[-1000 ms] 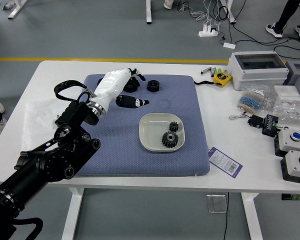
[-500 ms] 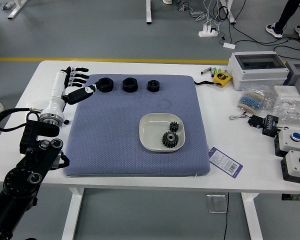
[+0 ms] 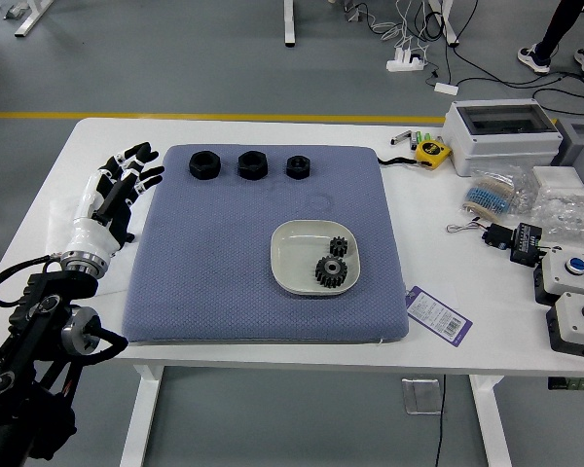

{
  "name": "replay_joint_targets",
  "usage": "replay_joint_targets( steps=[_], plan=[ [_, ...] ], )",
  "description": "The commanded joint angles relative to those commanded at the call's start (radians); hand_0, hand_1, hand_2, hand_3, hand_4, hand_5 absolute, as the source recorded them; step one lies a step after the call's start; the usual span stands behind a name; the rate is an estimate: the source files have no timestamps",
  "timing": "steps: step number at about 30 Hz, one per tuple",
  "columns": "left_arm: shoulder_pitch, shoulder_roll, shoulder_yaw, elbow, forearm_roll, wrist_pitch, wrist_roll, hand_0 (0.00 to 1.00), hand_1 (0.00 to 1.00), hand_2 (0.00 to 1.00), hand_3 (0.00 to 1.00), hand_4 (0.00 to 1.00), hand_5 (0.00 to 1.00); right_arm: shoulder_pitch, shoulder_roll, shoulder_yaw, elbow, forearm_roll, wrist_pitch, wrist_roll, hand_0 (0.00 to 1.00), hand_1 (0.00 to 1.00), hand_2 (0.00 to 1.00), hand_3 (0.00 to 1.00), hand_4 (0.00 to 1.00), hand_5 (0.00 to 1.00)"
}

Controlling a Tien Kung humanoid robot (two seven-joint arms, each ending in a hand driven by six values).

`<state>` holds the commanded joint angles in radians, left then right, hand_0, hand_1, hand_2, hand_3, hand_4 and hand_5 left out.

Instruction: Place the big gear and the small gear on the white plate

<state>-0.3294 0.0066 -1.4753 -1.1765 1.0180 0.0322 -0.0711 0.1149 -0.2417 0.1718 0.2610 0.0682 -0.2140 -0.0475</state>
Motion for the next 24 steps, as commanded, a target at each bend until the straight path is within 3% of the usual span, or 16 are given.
replay_joint_targets(
  steps=[9, 10, 24],
  plan=[
    [0.042, 0.014, -0.010, -0.035, -0.017, -0.061, 0.024, 0.776, 0.719, 0.770, 0.749, 0.855, 0.898, -0.006, 0.002, 0.000, -0.001, 0.000, 0.000, 0.000, 0.684, 0.657, 0.739, 0.596, 0.807, 0.723],
    [0.043, 0.015, -0.010, -0.036, -0.017, -0.063, 0.026, 0.789, 0.750, 0.776, 0.770, 0.870, 0.980, -0.007, 0.003, 0.000, -0.001, 0.000, 0.000, 0.000, 0.683, 0.657, 0.739, 0.598, 0.807, 0.723],
    [0.077, 0.025, 0.001, -0.048, -0.033, -0.057, 0.035, 0.818, 0.798, 0.845, 0.817, 0.881, 0.998, -0.019, 0.005, 0.009, -0.001, -0.016, -0.001, -0.004, 0.684, 0.657, 0.739, 0.599, 0.807, 0.722]
  ],
)
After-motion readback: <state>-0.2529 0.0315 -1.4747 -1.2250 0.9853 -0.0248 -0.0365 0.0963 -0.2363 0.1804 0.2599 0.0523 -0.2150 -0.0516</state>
